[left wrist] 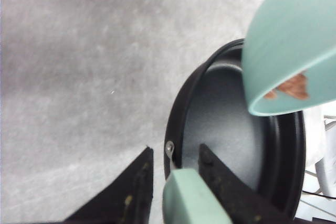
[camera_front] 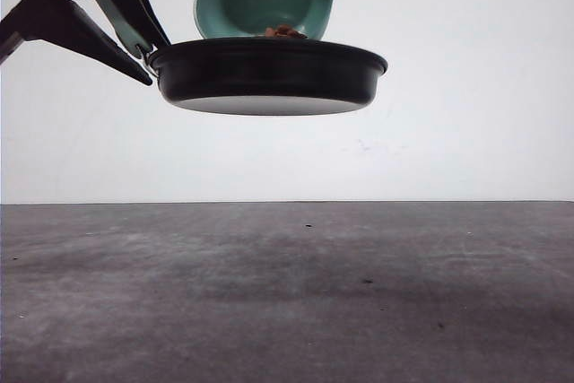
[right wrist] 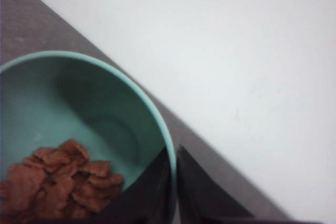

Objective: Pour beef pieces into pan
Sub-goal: 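Tilt the bowl over the raised pan to pour beef cubes in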

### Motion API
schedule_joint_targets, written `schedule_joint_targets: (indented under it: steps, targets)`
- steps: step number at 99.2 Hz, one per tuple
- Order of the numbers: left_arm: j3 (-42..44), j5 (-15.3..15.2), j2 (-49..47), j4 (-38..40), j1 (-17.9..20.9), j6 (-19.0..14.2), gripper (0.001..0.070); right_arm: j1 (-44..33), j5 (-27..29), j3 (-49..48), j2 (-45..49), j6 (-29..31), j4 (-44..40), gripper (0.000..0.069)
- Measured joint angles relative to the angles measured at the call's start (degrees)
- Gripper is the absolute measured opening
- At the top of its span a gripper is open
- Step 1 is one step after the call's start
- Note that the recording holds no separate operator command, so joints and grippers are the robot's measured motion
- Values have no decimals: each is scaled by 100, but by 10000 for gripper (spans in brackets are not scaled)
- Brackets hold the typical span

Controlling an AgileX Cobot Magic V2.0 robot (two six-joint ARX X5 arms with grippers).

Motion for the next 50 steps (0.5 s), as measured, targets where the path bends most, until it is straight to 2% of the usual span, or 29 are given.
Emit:
schedule_joint_targets:
  steps: [20, 35, 50]
  targets:
    - [0, 33, 0, 2, 76, -2, 126, -4, -345, 0, 0, -1285, 876, 9]
    - [0, 92, 0, 4, 216, -7, 126, -4, -693, 0, 0, -2247, 1163, 9]
    - [0, 186, 0, 11, 367, -35, 126, -7, -903, 0, 0, -2645, 1281, 9]
